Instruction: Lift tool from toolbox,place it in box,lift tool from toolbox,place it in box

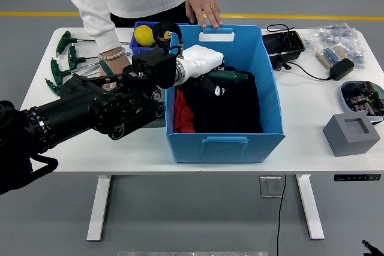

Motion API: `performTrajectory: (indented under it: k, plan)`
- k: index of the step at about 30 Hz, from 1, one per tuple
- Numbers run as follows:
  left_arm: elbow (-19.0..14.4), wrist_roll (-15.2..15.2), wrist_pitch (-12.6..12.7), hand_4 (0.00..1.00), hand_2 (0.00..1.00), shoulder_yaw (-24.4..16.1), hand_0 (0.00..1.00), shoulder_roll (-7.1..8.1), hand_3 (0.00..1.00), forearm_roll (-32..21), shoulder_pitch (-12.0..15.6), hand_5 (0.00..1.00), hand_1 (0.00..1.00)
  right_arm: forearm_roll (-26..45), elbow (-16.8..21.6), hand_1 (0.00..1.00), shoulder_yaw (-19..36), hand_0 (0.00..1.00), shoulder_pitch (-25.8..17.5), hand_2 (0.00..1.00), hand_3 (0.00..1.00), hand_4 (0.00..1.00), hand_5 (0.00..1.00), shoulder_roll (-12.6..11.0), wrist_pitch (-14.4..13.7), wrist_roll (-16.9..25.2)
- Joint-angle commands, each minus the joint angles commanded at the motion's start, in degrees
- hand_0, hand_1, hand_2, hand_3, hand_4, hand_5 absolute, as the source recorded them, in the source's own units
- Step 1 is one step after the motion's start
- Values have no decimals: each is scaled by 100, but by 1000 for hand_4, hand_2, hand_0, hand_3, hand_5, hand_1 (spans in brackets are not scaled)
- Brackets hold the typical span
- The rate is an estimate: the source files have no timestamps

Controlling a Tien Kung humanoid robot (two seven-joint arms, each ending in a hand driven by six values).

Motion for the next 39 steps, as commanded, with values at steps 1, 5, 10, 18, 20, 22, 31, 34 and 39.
performTrajectory:
  k: [1, 5, 10, 18, 20, 22, 31, 34, 39]
  plan:
    - [-80, 47, -55, 725, 526, 2, 447, 11, 572, 17, 2, 444, 464, 15, -5, 656, -12, 682, -5, 711, 573, 782, 723, -2, -1, 0]
    - [-350, 146, -173, 725, 526, -49, 447, 56, 572, 94, -3, 444, 464, 24, -10, 656, -26, 682, -15, 711, 573, 782, 723, -4, -5, -2]
    - [-785, 271, -306, 756, 566, -181, 474, 107, 594, 171, -26, 482, 517, 15, -14, 657, -31, 683, -27, 711, 572, 782, 723, -1, -11, -4]
    - [-1121, 369, -480, 804, 619, -243, 493, 151, 605, 194, -56, 537, 547, 24, -19, 657, -42, 684, -52, 710, 572, 781, 723, -2, -11, -4]
    - [-1117, 376, -497, 807, 627, -287, 499, 160, 608, 200, -57, 533, 554, 31, -21, 657, -50, 684, -60, 710, 572, 782, 724, 1, -11, -5]
    - [-1114, 389, -517, 807, 627, -340, 499, 182, 608, 214, -60, 533, 554, 28, -22, 657, -46, 684, -75, 710, 572, 782, 724, 6, -11, -5]
    - [-1331, 992, -1243, 809, 631, -841, 498, 594, 615, 728, -149, 570, 554, -577, -25, 656, 590, 686, -176, 710, 572, 782, 724, 43, -30, -119]
    - [-1351, 1189, -1495, 809, 631, -1034, 498, 770, 615, 835, -148, 570, 554, -767, -25, 656, 780, 686, -204, 710, 572, 782, 724, 56, -34, -161]
    - [-1349, 1331, -1690, 815, 618, -1205, 496, 1052, 612, 1018, -139, 588, 554, -913, -25, 657, 937, 686, -250, 710, 572, 782, 723, 74, -30, -195]
